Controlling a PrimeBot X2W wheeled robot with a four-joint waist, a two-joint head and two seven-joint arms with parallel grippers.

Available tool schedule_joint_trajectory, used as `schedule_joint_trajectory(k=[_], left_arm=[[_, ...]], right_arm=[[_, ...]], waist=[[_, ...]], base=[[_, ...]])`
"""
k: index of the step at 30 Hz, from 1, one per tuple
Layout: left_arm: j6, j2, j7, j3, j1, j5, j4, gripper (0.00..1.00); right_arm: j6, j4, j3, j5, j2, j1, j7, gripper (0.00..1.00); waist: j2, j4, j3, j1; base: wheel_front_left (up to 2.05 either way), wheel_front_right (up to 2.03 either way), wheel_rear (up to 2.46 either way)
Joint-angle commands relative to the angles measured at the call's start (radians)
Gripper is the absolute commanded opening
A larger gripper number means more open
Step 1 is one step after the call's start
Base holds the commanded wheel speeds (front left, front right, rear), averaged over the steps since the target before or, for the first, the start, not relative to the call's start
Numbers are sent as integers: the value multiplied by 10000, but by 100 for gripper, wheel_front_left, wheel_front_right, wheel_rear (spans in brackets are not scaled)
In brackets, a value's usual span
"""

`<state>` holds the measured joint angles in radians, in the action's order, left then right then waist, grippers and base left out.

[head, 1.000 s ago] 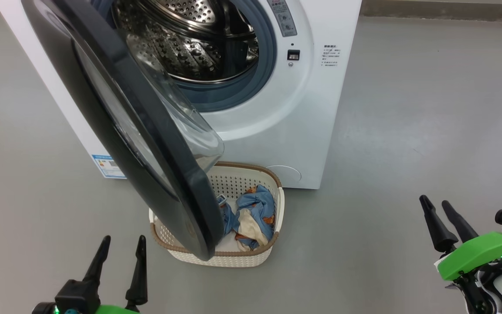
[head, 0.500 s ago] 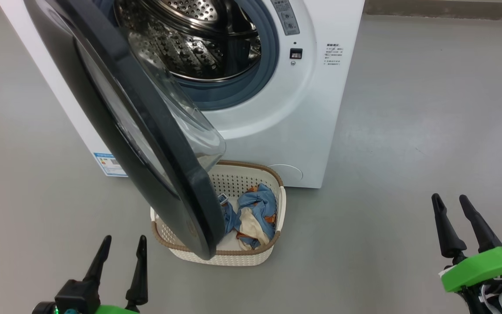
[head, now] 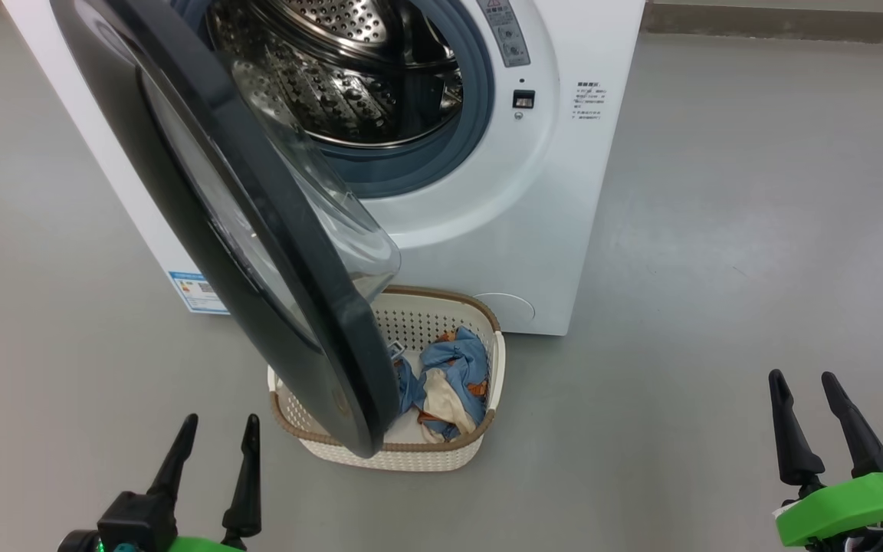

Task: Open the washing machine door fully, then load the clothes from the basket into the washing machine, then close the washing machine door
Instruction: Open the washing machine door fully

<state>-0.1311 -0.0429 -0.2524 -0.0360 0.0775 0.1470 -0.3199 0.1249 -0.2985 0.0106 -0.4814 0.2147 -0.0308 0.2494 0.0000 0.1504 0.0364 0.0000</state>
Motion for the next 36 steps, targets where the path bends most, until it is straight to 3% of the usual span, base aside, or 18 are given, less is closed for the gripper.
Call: schedule_joint_trajectory(k=[1, 13, 14, 16, 17, 20, 22, 27, 32, 36], left_arm=[[4, -78, -94, 295, 225, -7, 185, 100], [4, -76, -94, 426, 254, 118, 199, 100], [4, -76, -94, 494, 276, 207, 296, 60], [31, -76, -94, 615, 324, 386, 604, 15], [67, -75, -94, 669, 349, 476, 814, 0], [263, -75, -94, 798, 453, 609, 1721, 0], [623, -75, -94, 759, 554, 1059, 3123, 0], [871, -75, -94, -178, 659, 1209, 5286, 0], [879, -74, -94, -1753, 900, 1188, 5813, 0], [862, -74, -81, -3222, 1213, 1383, 5420, 0]], right_arm=[[58, 222, 113, 183, 129, -11, 123, 100], [58, 164, 75, 427, 34, 153, 124, 100], [58, 166, 69, 436, 27, 162, 124, 100], [58, 177, 76, 474, 32, 178, 124, 100], [58, 185, 76, 488, 33, 184, 124, 100], [58, 208, 65, 524, 38, 199, 124, 100], [58, 211, 32, 520, 32, 219, 124, 100], [58, 249, -40, 543, 69, 217, 124, 100], [58, 307, -86, 576, 104, 135, 124, 100], [58, 328, -108, 599, 109, 57, 124, 100]], waist=[[0, 17, -20, 0], [0, 54, -76, 0], [0, 55, -77, 0], [0, 63, -78, 0], [0, 67, -77, 0], [0, 75, -70, 0], [0, 73, -59, 0], [0, 88, 48, 0], [0, 27, 207, 0], [0, -75, 336, 0]], base=[[0, 0, 0], [0, 0, 0], [0, 0, 0], [0, 0, 0], [0, 0, 0], [0, 0, 0], [0, 0, 0], [0, 0, 0], [0, 0, 0], [0, 0, 0]])
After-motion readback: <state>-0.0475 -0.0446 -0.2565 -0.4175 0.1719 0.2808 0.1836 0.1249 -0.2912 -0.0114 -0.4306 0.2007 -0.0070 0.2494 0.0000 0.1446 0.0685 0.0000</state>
